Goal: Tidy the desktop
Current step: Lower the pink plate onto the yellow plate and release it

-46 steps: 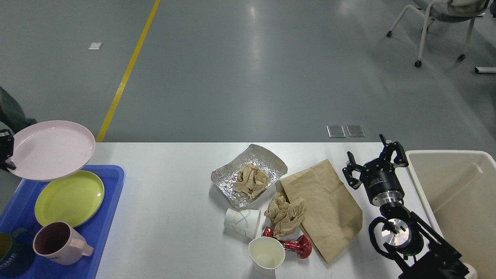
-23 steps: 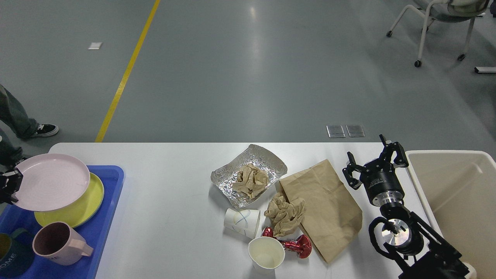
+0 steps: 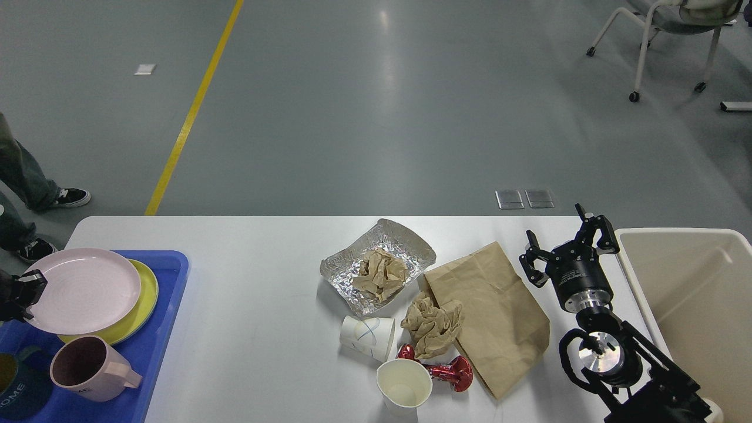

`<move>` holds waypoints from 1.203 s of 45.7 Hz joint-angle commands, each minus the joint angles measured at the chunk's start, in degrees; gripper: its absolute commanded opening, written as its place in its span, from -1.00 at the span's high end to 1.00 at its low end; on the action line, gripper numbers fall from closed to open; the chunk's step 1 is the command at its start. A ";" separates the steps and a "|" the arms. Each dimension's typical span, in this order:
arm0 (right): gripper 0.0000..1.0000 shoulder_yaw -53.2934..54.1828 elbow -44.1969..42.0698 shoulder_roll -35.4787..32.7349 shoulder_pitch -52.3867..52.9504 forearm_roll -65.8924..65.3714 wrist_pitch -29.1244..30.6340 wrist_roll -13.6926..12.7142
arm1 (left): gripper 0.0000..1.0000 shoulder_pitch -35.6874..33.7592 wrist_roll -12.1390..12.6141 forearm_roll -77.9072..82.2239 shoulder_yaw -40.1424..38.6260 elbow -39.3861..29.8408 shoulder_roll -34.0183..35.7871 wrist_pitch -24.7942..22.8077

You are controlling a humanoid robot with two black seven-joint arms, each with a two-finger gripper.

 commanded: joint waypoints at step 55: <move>-1.00 0.00 0.00 0.00 0.00 -0.01 0.00 0.00 | -0.75 -2.41 -1.05 -0.20 -2.09 -0.58 -0.77 4.53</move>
